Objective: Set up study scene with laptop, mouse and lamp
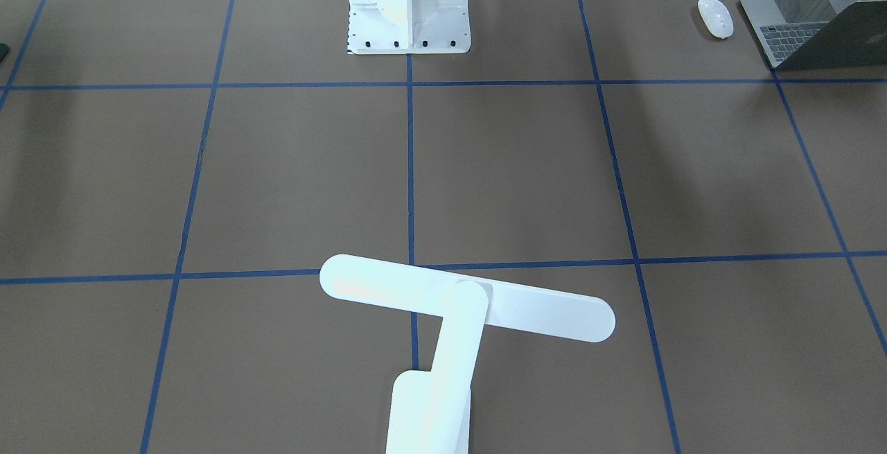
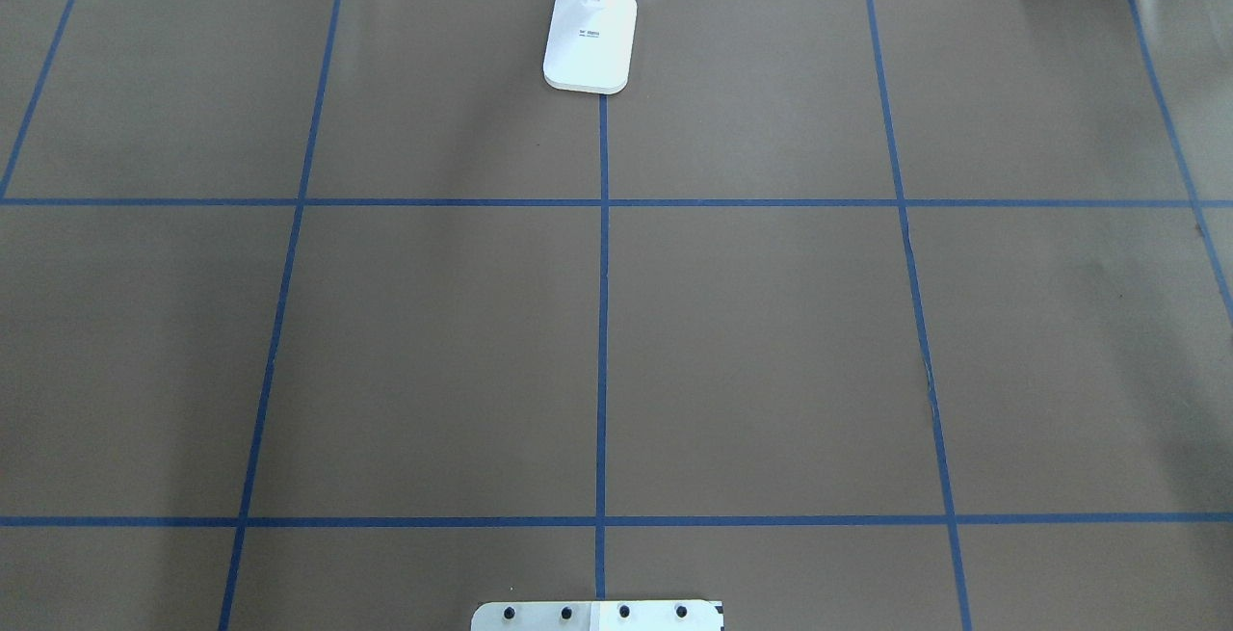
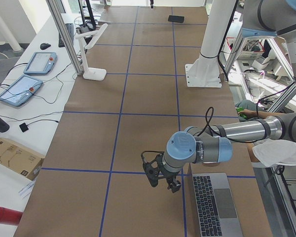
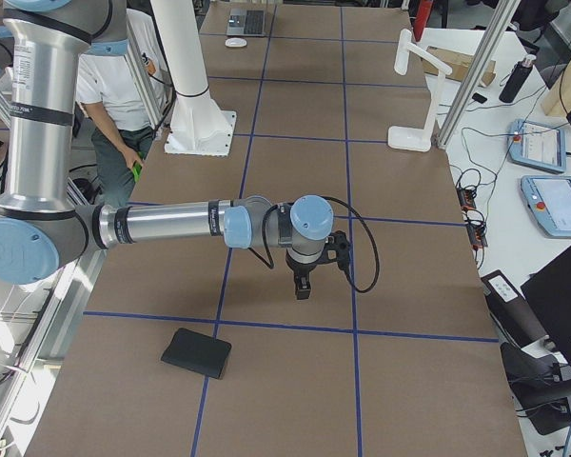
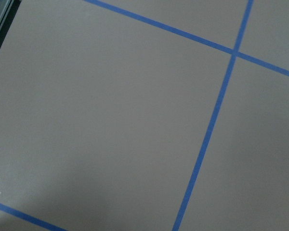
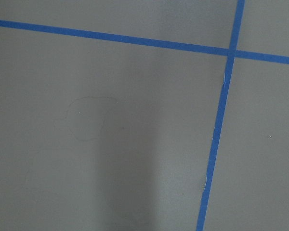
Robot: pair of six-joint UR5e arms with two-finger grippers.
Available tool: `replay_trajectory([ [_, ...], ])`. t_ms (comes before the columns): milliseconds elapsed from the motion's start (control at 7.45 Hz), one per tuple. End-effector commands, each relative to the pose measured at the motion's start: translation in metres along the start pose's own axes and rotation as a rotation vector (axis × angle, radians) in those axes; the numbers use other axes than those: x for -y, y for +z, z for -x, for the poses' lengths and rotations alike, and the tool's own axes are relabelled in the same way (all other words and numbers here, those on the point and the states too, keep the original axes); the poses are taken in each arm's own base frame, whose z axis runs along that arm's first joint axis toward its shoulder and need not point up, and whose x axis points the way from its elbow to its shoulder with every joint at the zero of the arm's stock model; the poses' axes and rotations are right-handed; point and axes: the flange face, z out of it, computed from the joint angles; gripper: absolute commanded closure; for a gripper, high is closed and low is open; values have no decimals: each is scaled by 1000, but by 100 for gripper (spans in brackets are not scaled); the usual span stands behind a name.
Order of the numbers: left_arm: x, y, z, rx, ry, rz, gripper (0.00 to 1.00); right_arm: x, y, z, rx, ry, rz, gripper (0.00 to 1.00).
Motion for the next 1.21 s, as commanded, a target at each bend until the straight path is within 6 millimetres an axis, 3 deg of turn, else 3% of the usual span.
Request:
replay_trajectory([
  [0, -11, -6, 27, 5, -273, -25, 0, -2, 3, -3, 9, 7, 7, 0],
  [269, -26, -2, 52, 19, -383, -24, 0, -7, 6, -6, 10, 1, -1, 0],
  [403, -37, 1, 59, 24, -454, -14, 0, -20, 11, -12, 9, -19, -16, 0],
  [671, -44, 0, 65, 50, -617, -30, 0, -32, 16, -16, 24, -55, -52, 0],
  [1074, -55, 8, 75, 62, -764, -14, 2, -33, 17, -16, 32, -52, -51, 0],
])
